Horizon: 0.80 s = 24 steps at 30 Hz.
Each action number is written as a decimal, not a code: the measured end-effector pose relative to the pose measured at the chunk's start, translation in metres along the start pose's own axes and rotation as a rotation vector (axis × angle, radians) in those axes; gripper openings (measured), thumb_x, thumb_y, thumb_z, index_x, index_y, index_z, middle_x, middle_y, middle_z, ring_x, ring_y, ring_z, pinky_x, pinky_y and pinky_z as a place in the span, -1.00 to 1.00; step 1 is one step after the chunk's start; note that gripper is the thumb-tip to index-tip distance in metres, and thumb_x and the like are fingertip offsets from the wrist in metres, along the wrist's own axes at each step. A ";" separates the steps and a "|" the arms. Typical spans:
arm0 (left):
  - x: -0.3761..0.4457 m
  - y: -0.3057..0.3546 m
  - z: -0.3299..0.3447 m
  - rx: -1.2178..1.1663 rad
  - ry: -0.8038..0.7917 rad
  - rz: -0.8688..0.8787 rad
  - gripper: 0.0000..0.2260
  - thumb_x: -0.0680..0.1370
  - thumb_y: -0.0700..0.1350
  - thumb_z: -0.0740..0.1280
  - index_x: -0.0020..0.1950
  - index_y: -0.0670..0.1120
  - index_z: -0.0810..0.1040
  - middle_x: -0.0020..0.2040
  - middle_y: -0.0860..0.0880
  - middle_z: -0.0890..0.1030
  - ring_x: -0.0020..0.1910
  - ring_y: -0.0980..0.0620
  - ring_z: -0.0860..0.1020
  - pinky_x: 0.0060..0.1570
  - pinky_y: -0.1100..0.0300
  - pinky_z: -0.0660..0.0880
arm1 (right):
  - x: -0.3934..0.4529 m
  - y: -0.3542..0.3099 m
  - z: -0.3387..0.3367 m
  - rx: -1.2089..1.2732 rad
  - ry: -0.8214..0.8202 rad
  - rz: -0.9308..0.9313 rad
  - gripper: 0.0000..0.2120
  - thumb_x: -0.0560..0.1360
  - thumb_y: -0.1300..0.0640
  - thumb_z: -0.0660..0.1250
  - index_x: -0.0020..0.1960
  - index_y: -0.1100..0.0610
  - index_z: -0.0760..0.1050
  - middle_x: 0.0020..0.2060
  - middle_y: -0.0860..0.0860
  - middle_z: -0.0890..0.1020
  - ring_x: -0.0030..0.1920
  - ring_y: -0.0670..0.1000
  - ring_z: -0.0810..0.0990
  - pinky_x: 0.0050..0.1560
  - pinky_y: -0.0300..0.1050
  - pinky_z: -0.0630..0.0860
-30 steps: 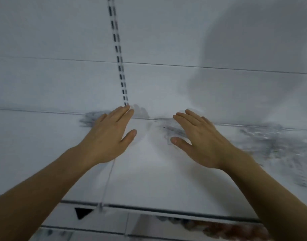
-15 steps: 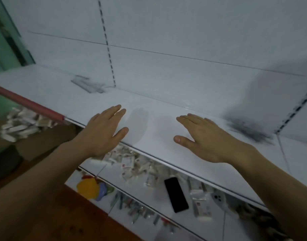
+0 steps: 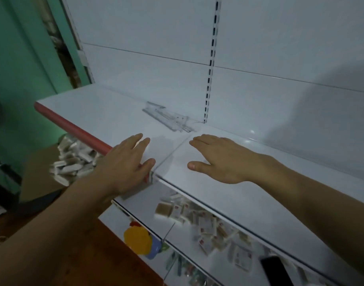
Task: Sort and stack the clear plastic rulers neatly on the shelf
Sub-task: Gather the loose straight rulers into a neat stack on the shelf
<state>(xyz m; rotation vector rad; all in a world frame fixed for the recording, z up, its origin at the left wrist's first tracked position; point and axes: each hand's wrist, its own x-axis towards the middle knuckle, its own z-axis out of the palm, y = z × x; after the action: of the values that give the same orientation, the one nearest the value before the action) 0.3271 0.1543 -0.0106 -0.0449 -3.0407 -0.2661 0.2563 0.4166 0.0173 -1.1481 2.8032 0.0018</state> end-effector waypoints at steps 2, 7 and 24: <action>0.027 -0.029 0.001 -0.005 -0.006 0.013 -0.36 0.64 0.28 -0.02 0.64 -0.02 0.05 0.65 -0.04 0.06 0.61 -0.04 0.06 0.56 -0.02 0.08 | 0.038 0.000 0.000 0.005 0.009 0.007 -0.27 0.64 -0.31 -0.03 0.65 0.11 -0.02 0.63 0.02 0.07 0.62 0.02 0.03 0.58 0.09 0.09; 0.088 -0.099 -0.004 0.016 -0.041 0.045 -0.32 0.61 0.32 -0.06 0.64 -0.03 0.07 0.65 -0.07 0.08 0.61 -0.08 0.10 0.54 -0.03 0.09 | 0.115 -0.011 -0.001 0.018 -0.013 0.010 -0.29 0.65 -0.29 -0.01 0.63 0.12 0.05 0.60 0.03 0.15 0.58 0.05 0.10 0.54 0.09 0.17; 0.293 -0.178 0.011 -0.126 -0.068 0.724 -0.37 0.59 0.25 0.03 0.58 -0.05 0.25 0.51 -0.02 0.33 0.47 -0.02 0.33 0.38 -0.09 0.40 | 0.236 -0.012 0.013 -0.036 0.142 0.503 -0.63 0.64 -0.11 0.19 0.35 0.06 0.44 0.22 0.04 0.47 0.21 0.11 0.44 0.15 0.10 0.47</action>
<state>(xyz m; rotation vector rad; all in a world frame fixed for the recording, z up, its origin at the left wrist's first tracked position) 0.0284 -0.0127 -0.0251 -1.1389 -2.8191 -0.3867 0.0992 0.2437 -0.0201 -0.4349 3.1467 0.0143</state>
